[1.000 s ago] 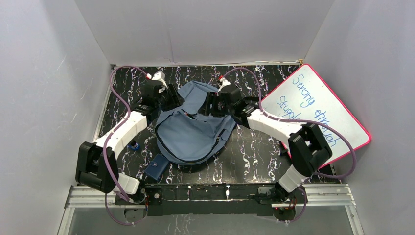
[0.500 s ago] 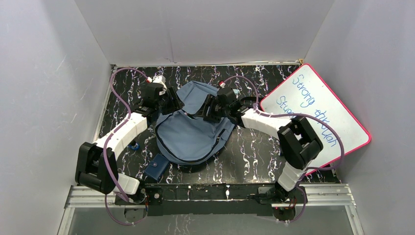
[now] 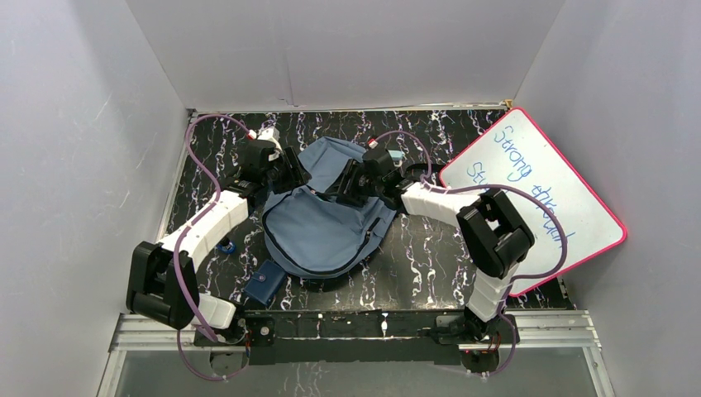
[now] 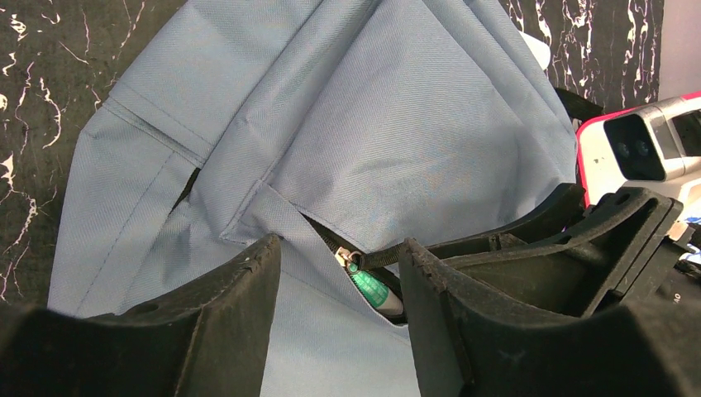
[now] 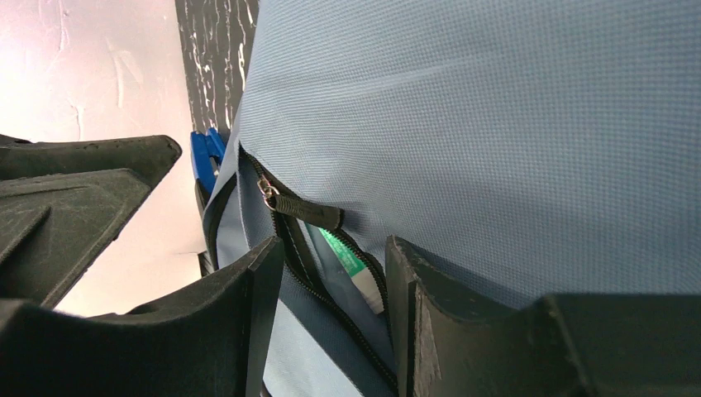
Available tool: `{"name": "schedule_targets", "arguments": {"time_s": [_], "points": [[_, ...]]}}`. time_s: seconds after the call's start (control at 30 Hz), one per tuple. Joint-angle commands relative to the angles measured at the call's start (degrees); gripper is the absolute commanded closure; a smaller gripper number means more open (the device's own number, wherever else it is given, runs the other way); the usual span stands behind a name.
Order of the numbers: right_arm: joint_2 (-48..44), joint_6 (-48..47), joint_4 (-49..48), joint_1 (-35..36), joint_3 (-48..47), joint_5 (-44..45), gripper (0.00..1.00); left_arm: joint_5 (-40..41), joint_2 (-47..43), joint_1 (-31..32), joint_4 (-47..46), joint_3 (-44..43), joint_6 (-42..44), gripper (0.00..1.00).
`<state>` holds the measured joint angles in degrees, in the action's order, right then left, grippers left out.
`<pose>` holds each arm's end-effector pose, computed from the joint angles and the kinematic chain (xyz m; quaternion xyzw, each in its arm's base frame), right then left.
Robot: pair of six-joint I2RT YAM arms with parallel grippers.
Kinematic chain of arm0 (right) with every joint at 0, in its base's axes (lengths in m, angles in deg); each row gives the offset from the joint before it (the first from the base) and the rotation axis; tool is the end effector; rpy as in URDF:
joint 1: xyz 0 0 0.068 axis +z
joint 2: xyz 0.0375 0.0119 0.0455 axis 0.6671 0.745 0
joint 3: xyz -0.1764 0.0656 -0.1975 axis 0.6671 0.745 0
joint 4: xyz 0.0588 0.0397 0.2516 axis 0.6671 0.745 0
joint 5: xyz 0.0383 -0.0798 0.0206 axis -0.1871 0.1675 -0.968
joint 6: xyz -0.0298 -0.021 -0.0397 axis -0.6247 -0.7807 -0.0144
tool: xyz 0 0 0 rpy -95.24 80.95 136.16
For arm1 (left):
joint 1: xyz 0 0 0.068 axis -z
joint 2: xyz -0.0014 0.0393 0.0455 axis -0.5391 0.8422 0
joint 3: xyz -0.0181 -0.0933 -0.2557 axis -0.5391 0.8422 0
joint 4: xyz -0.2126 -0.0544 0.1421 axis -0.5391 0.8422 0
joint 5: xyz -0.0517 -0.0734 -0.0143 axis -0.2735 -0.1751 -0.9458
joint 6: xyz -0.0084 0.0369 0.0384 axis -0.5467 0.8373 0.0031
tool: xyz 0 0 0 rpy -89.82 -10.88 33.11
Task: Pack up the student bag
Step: Zip the student bag at the center of the board.
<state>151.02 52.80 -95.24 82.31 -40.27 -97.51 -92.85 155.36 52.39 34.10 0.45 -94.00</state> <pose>0.3007 0.2653 0.2112 0.0873 0.8593 0.4306 0.2619 0.2978 -0.1094 0.2762 -0.0904 0.8560 -0.2520 0.4423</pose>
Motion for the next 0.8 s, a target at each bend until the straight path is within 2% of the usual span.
{"name": "schedule_targets", "arguments": {"time_s": [0.0, 0.53, 0.77], "points": [[1.22, 0.82, -3.75, -0.30, -2.81, -0.44, 0.45, 0.45, -2.55, -0.07, 0.19, 0.21, 0.60, 0.47], [5.71, 0.54, -4.98, -0.46, -6.18, 0.05, 0.54, 0.36, -2.09, -0.08, 0.06, 0.46, 0.69, 0.47], [6.82, 0.41, -5.48, -0.52, -6.68, -0.58, 0.71, 0.76, -2.78, -0.15, 0.20, 1.20, 0.54, 0.47]]}}
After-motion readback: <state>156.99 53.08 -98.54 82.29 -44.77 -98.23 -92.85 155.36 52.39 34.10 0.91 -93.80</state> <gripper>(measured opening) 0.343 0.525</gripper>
